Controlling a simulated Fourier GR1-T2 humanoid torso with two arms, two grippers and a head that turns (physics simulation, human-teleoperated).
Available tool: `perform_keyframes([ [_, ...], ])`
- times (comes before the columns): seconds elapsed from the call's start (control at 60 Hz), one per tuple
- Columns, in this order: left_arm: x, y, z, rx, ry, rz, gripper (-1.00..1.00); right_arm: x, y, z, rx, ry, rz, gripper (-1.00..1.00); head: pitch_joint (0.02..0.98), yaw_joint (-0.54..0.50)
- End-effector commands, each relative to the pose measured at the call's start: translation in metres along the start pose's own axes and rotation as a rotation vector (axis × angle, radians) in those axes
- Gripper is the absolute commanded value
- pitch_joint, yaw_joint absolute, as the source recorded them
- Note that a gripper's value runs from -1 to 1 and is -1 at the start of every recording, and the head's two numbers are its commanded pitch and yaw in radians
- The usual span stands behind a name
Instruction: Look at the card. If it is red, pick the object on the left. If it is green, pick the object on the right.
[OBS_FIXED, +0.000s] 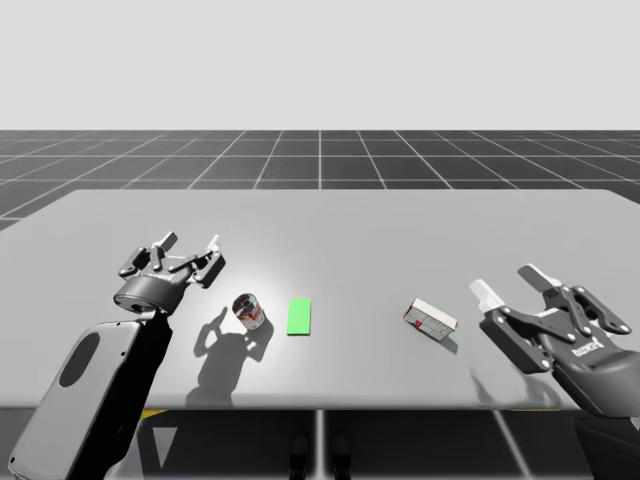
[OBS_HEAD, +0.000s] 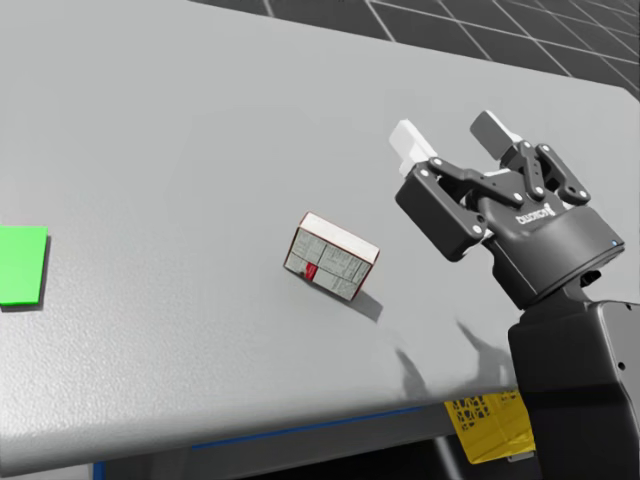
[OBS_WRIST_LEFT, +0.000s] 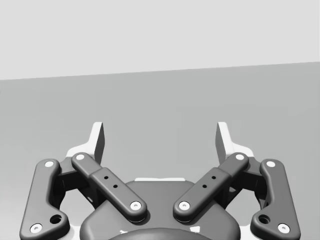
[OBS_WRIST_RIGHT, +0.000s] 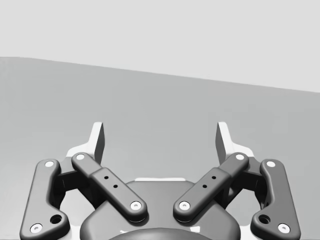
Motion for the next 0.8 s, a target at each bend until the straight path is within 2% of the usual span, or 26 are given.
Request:
perform_keyframes([
  [0.017, 0.000, 0.000, 0.000, 0.005, -0.001, -0.007, -1.00, -0.016, 0.003, 0.033, 0.146, 0.022, 0.021, -1.00, 0.876, -0.41],
  [0.033, -0.001, 0.000, 0.000, 0.007, -0.001, -0.011, -1.00, -0.019, 0.002, 0.037, 0.166, 0.026, 0.034, -1.00, 0.876, -0.41],
  [0.1, -0.001, 0.000, 0.000, 0.006, -0.001, -0.011, -1.00, -0.029, 0.001, 0.045, 0.204, 0.040, 0.048, -1.00, 0.876, -0.41],
  [0.117, -0.001, 0.000, 0.000, 0.006, -0.001, -0.011, -1.00, -0.031, 0.000, 0.047, 0.209, 0.039, 0.057, -1.00, 0.876, -0.41],
  [0.133, -0.001, -0.001, 0.000, 0.006, -0.001, -0.012, -1.00, -0.039, -0.001, 0.050, 0.228, 0.038, 0.079, -1.00, 0.875, -0.41],
  [0.283, -0.001, 0.000, 0.000, 0.007, 0.000, -0.013, -1.00, -0.067, -0.006, 0.059, 0.277, 0.060, 0.109, -1.00, 0.872, -0.41],
  [0.35, -0.001, -0.001, -0.001, 0.007, 0.001, -0.013, -1.00, -0.078, -0.007, 0.060, 0.309, 0.055, 0.095, -1.00, 0.873, -0.41],
  [0.4, -0.001, -0.001, -0.001, 0.007, 0.001, -0.013, -1.00, -0.083, -0.008, 0.059, 0.318, 0.065, 0.098, -1.00, 0.873, -0.41],
  [0.45, -0.002, -0.001, -0.001, 0.007, 0.001, -0.013, -1.00, -0.091, -0.010, 0.055, 0.312, 0.077, 0.076, -1.00, 0.872, -0.41],
  [0.5, -0.002, -0.001, -0.001, 0.007, 0.001, -0.013, -1.00, -0.097, -0.013, 0.052, 0.317, 0.082, 0.080, -1.00, 0.873, -0.41],
  [0.65, -0.002, -0.001, -0.001, 0.008, 0.002, -0.012, -1.00, -0.109, -0.020, 0.037, 0.316, 0.127, 0.065, -1.00, 0.872, -0.41],
  [0.8, -0.002, -0.001, -0.001, 0.008, 0.002, -0.012, -1.00, -0.116, -0.021, 0.024, 0.327, 0.168, 0.061, -1.00, 0.871, -0.41],
])
